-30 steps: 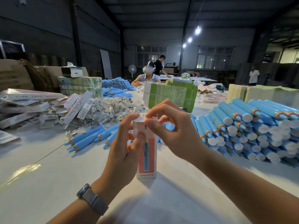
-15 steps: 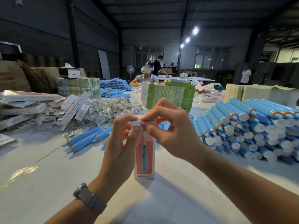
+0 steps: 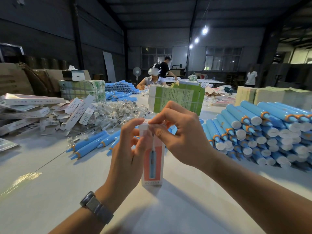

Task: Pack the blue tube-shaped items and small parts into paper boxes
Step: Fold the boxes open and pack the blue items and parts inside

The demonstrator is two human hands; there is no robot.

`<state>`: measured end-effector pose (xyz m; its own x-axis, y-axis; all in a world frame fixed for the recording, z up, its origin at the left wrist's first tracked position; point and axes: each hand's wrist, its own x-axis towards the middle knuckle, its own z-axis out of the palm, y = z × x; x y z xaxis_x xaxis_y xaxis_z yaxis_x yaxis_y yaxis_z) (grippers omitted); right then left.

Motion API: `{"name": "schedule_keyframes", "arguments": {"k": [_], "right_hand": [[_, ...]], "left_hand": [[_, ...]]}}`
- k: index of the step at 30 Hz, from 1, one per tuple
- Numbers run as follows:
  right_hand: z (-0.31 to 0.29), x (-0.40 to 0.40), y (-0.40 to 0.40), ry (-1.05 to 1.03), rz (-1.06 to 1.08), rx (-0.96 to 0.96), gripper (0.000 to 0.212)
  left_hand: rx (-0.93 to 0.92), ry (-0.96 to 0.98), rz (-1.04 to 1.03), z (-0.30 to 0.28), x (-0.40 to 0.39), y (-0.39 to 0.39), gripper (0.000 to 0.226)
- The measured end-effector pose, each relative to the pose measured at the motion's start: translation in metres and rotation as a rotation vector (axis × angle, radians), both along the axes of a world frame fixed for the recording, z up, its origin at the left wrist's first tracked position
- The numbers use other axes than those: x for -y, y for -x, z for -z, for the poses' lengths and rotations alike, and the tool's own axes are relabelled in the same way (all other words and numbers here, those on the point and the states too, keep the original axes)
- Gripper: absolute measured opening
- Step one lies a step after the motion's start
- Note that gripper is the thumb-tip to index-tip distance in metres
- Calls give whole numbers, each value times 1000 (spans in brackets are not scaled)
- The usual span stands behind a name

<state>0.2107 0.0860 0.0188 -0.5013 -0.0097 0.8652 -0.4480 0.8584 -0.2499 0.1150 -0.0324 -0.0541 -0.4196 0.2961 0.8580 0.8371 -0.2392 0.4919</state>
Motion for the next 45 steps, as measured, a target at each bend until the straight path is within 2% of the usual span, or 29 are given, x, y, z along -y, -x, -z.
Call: {"name": "schedule_keyframes", "arguments": {"k": [11, 15, 21, 26, 30, 36, 39, 41, 45], "right_hand": [[-6, 2, -3, 173, -79, 100, 5], [-9, 0, -4, 246, -144, 153, 9], [-10, -3, -4, 283, -182, 183, 4], [-10, -4, -4, 265, -186, 151, 9], [-12, -8, -5, 275, -248, 203, 5], [-14, -12, -6, 259, -305, 246, 15], [-15, -15, -7, 250, -306, 262, 11], [-13, -17, -7, 216, -278, 270, 3], [-8, -17, -6, 47, -159, 204, 17]], "left_hand": [[-22, 10, 16, 0, 1, 0, 41], [-46, 18, 33, 1, 1, 2, 38], [-72, 11, 43, 1, 3, 4, 39], [-66, 32, 35, 2, 3, 5, 45], [-75, 54, 17, 1, 3, 4, 43], [-64, 40, 38, 0, 4, 2, 37], [-70, 34, 49, 0, 4, 2, 34], [-72, 29, 40, 0, 4, 2, 32], [-67, 10, 23, 0, 5, 2, 33]]}}
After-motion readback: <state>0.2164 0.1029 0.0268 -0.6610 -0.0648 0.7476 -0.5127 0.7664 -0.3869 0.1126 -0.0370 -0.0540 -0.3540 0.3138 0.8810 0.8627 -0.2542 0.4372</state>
